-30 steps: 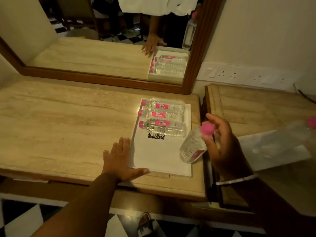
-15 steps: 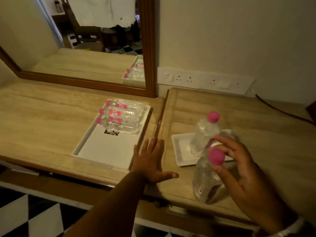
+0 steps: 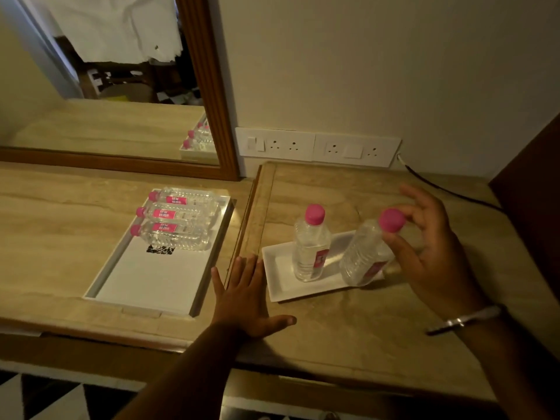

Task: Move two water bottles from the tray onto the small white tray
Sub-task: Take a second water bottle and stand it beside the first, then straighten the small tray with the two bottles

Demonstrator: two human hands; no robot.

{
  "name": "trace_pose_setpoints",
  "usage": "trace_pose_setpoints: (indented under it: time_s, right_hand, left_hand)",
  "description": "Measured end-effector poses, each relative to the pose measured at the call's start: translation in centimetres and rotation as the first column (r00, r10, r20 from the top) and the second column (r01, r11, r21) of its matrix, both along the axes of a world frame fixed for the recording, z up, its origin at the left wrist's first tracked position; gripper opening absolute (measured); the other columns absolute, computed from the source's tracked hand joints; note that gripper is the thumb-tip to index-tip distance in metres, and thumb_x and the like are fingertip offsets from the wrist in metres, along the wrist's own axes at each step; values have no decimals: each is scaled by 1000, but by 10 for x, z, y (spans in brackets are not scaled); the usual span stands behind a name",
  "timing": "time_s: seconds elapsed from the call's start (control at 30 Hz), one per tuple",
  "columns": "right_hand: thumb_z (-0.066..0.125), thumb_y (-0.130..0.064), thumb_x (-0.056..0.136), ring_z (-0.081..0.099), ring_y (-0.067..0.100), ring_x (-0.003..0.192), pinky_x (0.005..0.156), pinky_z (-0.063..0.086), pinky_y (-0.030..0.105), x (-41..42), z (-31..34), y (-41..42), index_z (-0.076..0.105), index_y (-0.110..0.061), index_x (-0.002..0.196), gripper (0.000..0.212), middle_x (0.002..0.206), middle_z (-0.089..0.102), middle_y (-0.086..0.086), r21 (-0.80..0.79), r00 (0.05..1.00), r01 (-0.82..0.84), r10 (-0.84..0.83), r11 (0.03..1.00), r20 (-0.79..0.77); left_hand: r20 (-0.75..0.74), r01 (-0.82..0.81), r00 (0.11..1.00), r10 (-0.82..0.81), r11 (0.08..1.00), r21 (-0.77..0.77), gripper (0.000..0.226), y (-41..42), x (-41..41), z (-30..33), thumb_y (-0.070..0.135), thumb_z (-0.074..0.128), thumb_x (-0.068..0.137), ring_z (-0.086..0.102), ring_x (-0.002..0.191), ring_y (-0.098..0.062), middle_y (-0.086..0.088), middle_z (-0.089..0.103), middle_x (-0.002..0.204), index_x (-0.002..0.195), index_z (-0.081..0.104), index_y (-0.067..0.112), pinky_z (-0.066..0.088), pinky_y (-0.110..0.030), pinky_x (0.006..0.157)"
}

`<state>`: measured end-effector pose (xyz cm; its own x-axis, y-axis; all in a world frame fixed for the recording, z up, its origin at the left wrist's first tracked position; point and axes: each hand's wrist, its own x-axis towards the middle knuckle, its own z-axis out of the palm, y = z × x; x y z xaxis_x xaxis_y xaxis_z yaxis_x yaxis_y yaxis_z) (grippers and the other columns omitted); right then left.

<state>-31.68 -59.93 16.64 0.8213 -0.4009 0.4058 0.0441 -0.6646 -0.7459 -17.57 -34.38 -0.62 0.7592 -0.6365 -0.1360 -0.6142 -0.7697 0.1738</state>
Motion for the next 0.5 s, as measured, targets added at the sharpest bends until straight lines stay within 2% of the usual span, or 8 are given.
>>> trace_pose_setpoints:
  time_s: [0.1, 0.2, 0.43, 0.5]
  right_hand:
    - [66, -7, 84, 54, 9, 110, 86, 46, 31, 17, -10, 1, 30, -37, 138, 71, 115, 58, -2, -12, 1000, 20, -21, 1000, -23]
    - [65, -4, 84, 54, 14, 112, 89, 47, 33, 29, -22, 6, 31, -33, 138, 71, 120, 56, -1, -8, 998, 44, -45, 999, -41]
    - [65, -11, 85, 52, 6, 108, 83, 42, 19, 37, -33, -5, 35, -26, 137, 62, 118, 55, -3, -21, 1000, 23, -23, 1000, -20]
    - [65, -21, 86, 52, 2, 110, 84, 39, 12, 34, -39, -12, 33, -31, 138, 61, 121, 55, -5, 54, 999, -10, 12, 998, -38]
  left_hand:
    - [-8, 7, 1000, -7, 1000, -7, 141, 0, 3, -1, 111, 26, 52, -22, 149, -28, -5, -8, 167, 157, -11, 24, -32, -66, 104]
    - [-12, 19, 1000, -19, 999, -31, 141, 2, 3, -3, 110, 28, 53, -20, 149, -29, -5, -5, 168, 158, -9, 23, -35, -63, 103]
    - [9, 21, 1000, -21, 998, -55, 142, 2, 1, -5, 111, 28, 53, -19, 149, -28, -6, -3, 168, 158, -7, 22, -33, -65, 104]
    - [12, 27, 1000, -26, 995, -97, 141, 1, 1, -5, 110, 32, 54, -19, 150, -26, -5, -3, 168, 158, -8, 23, -32, -63, 106]
